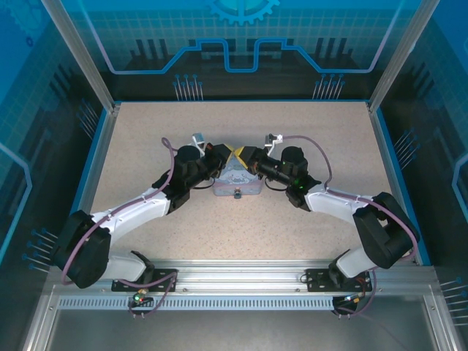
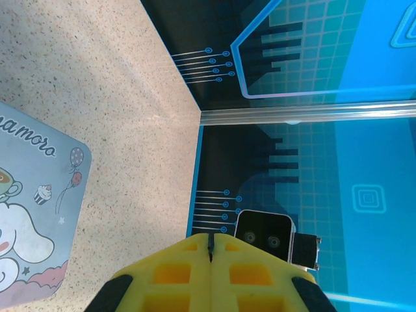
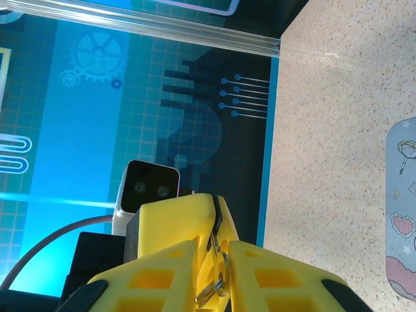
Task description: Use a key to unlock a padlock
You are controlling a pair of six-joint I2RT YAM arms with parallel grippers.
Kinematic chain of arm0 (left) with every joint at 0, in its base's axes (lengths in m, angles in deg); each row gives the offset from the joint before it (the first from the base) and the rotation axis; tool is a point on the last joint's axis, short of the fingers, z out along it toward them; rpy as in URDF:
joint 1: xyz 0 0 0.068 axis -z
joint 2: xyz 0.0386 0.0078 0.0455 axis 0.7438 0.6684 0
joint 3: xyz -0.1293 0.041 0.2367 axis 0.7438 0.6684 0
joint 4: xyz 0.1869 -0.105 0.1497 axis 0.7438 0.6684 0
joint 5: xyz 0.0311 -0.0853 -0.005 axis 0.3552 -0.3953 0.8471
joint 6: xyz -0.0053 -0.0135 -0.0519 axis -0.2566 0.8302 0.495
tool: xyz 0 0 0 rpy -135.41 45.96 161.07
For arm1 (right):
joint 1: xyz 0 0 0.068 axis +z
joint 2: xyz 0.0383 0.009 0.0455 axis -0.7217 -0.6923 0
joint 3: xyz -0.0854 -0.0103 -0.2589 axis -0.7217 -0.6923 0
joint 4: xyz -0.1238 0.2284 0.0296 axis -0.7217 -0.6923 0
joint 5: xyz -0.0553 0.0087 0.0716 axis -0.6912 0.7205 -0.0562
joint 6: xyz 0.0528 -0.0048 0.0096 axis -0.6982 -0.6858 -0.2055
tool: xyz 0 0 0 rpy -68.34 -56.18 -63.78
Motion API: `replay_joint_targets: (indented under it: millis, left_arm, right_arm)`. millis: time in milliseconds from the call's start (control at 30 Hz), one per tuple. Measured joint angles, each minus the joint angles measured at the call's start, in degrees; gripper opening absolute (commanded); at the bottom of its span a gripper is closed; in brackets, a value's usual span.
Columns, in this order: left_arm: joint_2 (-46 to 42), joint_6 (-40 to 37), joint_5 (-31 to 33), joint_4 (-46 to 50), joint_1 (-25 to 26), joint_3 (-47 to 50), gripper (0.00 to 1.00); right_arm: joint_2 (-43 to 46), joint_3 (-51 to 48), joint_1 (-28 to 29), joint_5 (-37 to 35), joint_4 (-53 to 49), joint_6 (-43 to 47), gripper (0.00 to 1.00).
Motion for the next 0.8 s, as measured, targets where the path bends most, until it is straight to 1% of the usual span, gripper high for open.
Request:
replay_joint_targets:
  millis: [167,300,800]
  left_arm:
    - [0.0,0.0,0.22,0.02,0.0,0.0,0.0]
    - [0.0,0.0,0.22,0.0,0.0,0.02,0.0]
    - [-0.04,0.02,1.46,-1.57,0.42,1.25,0.0]
  right_arm:
    - [0.0,-0.5,0.0,-0.04,-0.02,-0.02,0.18]
    - [-0.02,-0.5,0.0,-0.04,-0.02,0.0,0.18]
    - [-0.35,-0.5,-0.07,-0.04,-0.22,-0.61,0.12]
